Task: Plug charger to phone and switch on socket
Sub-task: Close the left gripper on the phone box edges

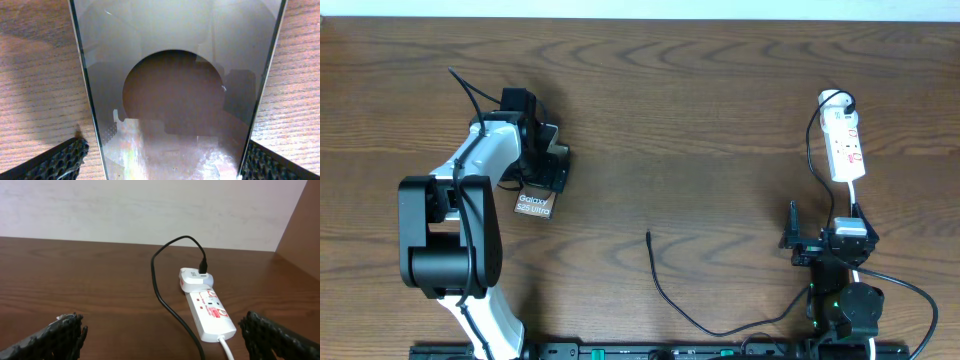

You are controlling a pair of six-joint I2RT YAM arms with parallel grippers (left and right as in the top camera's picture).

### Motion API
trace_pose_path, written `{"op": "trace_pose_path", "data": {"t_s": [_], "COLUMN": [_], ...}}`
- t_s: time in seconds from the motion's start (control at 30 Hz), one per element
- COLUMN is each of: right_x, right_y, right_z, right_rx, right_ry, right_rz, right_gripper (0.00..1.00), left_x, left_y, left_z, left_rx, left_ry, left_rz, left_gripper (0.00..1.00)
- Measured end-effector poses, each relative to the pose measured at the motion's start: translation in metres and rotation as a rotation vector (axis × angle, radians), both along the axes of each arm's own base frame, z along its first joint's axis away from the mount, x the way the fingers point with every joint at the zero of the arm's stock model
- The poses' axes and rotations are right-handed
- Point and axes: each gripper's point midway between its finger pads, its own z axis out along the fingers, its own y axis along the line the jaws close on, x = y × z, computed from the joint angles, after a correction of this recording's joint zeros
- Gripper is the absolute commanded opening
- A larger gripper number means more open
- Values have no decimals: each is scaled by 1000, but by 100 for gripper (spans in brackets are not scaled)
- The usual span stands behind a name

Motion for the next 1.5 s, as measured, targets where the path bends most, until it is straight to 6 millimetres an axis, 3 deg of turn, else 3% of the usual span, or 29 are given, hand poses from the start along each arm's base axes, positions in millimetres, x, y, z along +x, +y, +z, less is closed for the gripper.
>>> {"op": "trace_pose_path", "data": {"t_s": [0.6,0.7,1.5], "right_x": [0,0,0], "right_y": [0,0,0], "right_z": [0,0,0], "right_rx": [0,0,0], "right_ry": [0,0,0], "right_rz": [0,0,0], "right_gripper": [99,99,99], "left_x": [0,0,0], "left_y": [0,0,1], "left_z": [0,0,0], "left_rx": [0,0,-2], "left_ry": [0,0,1], "left_rz": [0,0,2], "left_gripper": [99,93,93]}}
